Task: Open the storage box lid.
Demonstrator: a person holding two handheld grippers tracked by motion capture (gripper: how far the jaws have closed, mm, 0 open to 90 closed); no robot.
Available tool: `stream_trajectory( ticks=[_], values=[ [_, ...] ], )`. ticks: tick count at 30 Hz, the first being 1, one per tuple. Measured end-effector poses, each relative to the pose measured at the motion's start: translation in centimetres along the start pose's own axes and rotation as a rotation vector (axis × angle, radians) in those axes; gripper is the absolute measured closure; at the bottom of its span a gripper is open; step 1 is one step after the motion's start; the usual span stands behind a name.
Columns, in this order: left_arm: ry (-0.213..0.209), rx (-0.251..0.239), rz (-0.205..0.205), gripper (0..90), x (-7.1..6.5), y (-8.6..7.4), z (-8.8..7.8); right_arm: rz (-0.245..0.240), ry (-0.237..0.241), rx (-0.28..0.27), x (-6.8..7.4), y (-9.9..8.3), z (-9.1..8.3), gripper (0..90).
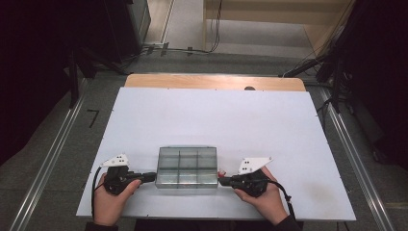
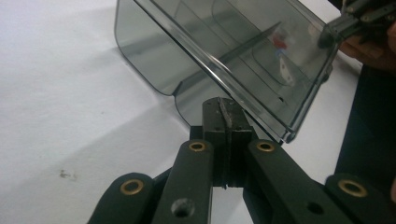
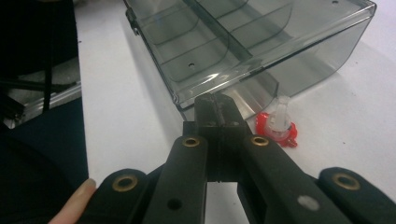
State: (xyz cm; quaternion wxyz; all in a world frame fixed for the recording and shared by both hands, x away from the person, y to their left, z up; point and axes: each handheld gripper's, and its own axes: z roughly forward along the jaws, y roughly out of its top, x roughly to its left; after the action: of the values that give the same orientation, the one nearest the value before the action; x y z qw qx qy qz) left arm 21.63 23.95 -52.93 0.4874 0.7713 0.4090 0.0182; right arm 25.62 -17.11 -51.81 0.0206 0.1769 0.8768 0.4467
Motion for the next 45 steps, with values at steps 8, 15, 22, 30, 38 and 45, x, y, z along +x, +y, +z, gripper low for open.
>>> stream_trajectory(
  ticks=[8,15,22,30,38,45],
  values=[
    [0.003,-0.011,0.027,90.0,-0.2,0.0,-0.1,-0.002,0.01,-0.015,0.2,0.3,-0.1,88.0],
    [-0.013,-0.052,0.063,90.0,-0.7,0.4,-0.5,-0.004,0.009,-0.043,0.4,0.7,-0.5,88.0],
    [-0.023,-0.096,0.113,90.0,-1.5,0.8,-0.6,-0.002,0.007,-0.081,0.5,1.3,-1.1,88.0],
    [-0.01,-0.175,0.164,90.0,-2.7,1.1,-0.6,-0.018,-0.008,-0.113,0.9,2.1,-1.6,88.0],
    [-0.001,-0.223,0.185,85.9,-3.0,1.2,-0.8,-0.027,-0.031,-0.128,0.9,3.0,-1.9,88.0],
    [-0.005,-0.228,0.172,64.2,-2.6,1.4,-1.6,-0.03,-0.037,-0.147,0.9,3.8,-2.1,88.0]
  ],
)
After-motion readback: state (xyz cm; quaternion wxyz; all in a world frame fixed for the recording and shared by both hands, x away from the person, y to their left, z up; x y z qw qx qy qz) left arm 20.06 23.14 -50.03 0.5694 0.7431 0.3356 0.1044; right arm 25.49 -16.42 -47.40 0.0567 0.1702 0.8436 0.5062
